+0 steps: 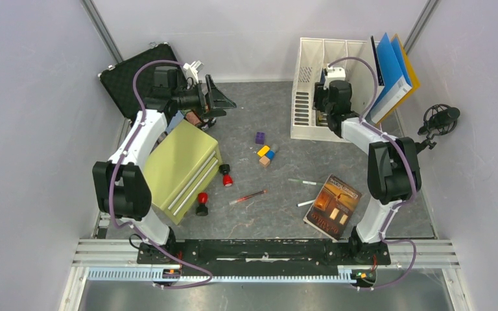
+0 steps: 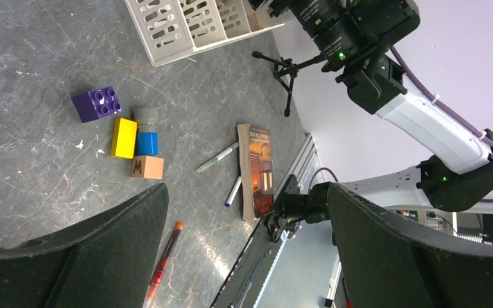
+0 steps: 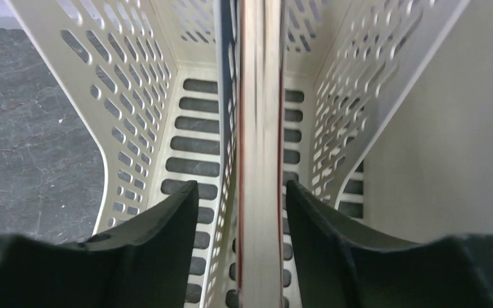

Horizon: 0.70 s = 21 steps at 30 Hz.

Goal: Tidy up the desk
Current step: Place the book in the storage box.

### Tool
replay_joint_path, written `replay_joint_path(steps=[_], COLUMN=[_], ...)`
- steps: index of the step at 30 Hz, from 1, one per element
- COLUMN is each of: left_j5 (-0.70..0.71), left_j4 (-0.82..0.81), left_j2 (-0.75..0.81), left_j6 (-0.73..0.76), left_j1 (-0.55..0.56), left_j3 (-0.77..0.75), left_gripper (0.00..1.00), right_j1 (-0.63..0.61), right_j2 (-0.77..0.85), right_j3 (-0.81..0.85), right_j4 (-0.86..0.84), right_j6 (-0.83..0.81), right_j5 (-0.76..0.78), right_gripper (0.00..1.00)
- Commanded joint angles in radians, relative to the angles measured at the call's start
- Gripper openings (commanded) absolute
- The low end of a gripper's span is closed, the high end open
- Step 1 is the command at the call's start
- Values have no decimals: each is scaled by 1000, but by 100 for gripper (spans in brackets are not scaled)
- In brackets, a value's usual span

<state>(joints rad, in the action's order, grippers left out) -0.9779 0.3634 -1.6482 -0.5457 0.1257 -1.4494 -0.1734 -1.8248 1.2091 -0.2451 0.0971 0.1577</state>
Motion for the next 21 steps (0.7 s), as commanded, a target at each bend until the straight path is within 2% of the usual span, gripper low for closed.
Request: replay_joint_path(steps=[1, 3, 11, 16, 19, 21], left_j5=[-28, -28, -22, 21, 53, 65], left_j4=[-34, -34, -25, 35, 69, 75], left_j2=[35, 34, 52, 83, 104, 127], left_j6=[-29, -30, -15, 99, 193, 251], left_j1=[4, 3, 3, 3, 7, 9], left_j3=[-2, -2, -2, 2, 21, 47], left_gripper=[99, 100, 100, 100, 100, 100], right_j1=[-6, -6, -6, -4, -5, -4], right_j2=[48, 74, 232, 349, 448, 505], right_j3=[79, 88, 91, 68, -11, -55], right_j4=[-3, 11, 80, 210, 234, 279], right_j6=[-1, -1, -56, -190, -277, -337], right_j5=[-7, -8, -33, -71, -98, -134], right_gripper=[65, 73, 83, 87, 97, 98])
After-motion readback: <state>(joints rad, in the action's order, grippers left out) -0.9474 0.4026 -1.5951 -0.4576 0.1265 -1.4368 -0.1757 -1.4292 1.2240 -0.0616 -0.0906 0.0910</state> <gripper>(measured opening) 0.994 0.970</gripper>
